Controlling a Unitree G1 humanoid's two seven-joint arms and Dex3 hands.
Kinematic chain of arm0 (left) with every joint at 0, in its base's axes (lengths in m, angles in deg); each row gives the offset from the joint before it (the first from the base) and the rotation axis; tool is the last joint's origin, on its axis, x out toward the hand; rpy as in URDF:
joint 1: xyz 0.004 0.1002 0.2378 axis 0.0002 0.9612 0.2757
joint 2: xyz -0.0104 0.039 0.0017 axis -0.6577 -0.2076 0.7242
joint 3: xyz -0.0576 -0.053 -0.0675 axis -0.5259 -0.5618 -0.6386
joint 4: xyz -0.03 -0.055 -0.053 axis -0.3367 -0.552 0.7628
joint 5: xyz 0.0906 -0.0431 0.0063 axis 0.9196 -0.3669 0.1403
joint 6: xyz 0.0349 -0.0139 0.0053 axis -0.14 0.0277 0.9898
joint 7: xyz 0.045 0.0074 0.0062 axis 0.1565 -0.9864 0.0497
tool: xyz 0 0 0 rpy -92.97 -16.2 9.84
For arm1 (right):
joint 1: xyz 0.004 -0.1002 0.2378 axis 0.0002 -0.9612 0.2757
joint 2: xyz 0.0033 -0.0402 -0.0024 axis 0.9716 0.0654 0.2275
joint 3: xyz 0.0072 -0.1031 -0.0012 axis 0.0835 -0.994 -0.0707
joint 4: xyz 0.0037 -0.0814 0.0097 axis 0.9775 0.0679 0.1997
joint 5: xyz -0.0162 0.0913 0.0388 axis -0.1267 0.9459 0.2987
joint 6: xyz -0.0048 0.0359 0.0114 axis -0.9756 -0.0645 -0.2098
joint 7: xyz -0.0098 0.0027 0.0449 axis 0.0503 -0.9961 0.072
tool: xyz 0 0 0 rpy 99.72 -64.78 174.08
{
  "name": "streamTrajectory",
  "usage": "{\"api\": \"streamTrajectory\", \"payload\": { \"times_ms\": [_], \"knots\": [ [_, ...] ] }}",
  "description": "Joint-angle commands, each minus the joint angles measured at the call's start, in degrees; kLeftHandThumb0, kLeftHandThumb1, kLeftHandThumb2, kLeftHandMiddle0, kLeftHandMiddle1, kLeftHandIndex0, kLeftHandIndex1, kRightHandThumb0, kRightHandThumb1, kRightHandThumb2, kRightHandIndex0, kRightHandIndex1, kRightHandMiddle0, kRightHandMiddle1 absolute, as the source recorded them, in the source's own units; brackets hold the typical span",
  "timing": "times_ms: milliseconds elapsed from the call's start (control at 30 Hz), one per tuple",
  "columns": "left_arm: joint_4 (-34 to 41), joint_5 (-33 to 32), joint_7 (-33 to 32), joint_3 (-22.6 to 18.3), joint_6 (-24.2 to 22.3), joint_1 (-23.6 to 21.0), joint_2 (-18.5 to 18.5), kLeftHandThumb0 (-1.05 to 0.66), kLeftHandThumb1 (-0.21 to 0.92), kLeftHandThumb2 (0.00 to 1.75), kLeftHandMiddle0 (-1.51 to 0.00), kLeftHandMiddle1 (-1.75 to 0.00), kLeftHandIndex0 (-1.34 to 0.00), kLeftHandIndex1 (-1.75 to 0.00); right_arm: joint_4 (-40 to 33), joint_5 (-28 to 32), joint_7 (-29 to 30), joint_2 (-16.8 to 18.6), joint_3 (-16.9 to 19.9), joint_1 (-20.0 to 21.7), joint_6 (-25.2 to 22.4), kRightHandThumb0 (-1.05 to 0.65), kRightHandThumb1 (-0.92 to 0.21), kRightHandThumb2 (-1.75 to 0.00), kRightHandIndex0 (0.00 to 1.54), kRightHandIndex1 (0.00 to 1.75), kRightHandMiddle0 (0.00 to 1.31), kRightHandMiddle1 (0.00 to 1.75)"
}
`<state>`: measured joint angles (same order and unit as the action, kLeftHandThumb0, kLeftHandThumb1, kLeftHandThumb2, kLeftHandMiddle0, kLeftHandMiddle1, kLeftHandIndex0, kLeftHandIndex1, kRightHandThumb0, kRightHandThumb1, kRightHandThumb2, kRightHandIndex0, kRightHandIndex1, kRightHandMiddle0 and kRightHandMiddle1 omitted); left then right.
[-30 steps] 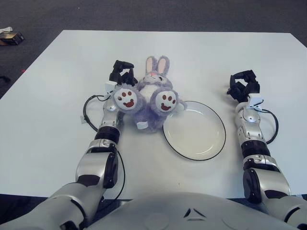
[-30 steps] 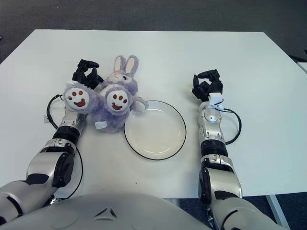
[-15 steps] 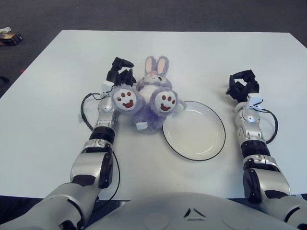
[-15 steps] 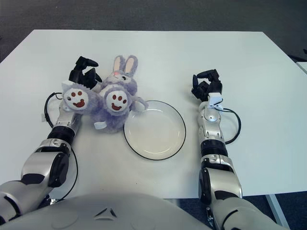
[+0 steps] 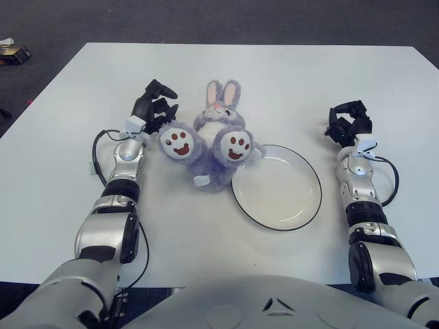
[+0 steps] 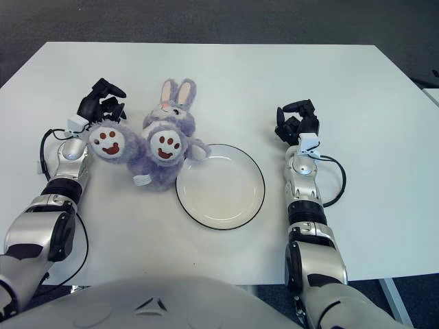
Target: Put the doll into the plate.
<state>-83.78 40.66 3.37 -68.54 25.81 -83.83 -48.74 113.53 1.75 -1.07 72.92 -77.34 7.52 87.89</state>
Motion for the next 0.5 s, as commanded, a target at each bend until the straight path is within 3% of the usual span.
{"api": "streamTrajectory", "payload": {
  "times_ms": [0, 167, 200, 300, 467],
  "knots": [
    [-4.5, 3.6, -0.3, 1.5, 6.1, -1.1, -3.2, -0.36, 0.92, 0.29, -0.65, -1.63, -0.44, -1.5, 3.0, -0.6, 0.0, 1.8, -0.4, -5.2, -3.0, -0.38, -0.75, -0.67, 0.87, 1.75, 0.4, 1.64],
    [-7.2, 5.9, -1.0, 2.3, 8.8, -3.8, -5.1, -0.36, 0.92, 0.27, -0.67, -1.52, -0.47, -1.47, 2.8, -0.6, -0.1, 1.8, -0.5, -5.3, -3.0, -0.38, -0.75, -0.67, 0.87, 1.75, 0.39, 1.65],
    [-7.3, 6.5, -1.5, 2.6, 9.2, -4.1, -5.5, -0.23, 0.9, 0.26, -0.65, -1.45, -0.47, -1.41, 2.8, -0.6, -0.1, 1.8, -0.5, -5.3, -3.1, -0.38, -0.75, -0.67, 0.87, 1.75, 0.39, 1.65],
    [-7.1, 9.4, -3.6, 3.9, 10.0, -5.0, -6.8, -0.08, 0.9, 0.22, -0.62, -1.31, -0.49, -1.36, 2.5, -0.7, -0.2, 1.8, -0.6, -5.4, -3.2, -0.38, -0.75, -0.66, 0.87, 1.75, 0.39, 1.65],
    [-6.8, 13.9, -7.7, 5.9, 10.8, -5.7, -8.0, -0.02, 0.92, 0.21, -0.56, -1.27, -0.45, -1.4, 2.3, -0.9, -0.2, 1.9, -0.8, -5.5, -3.3, -0.37, -0.75, -0.66, 0.86, 1.75, 0.39, 1.65]
  ]
}}
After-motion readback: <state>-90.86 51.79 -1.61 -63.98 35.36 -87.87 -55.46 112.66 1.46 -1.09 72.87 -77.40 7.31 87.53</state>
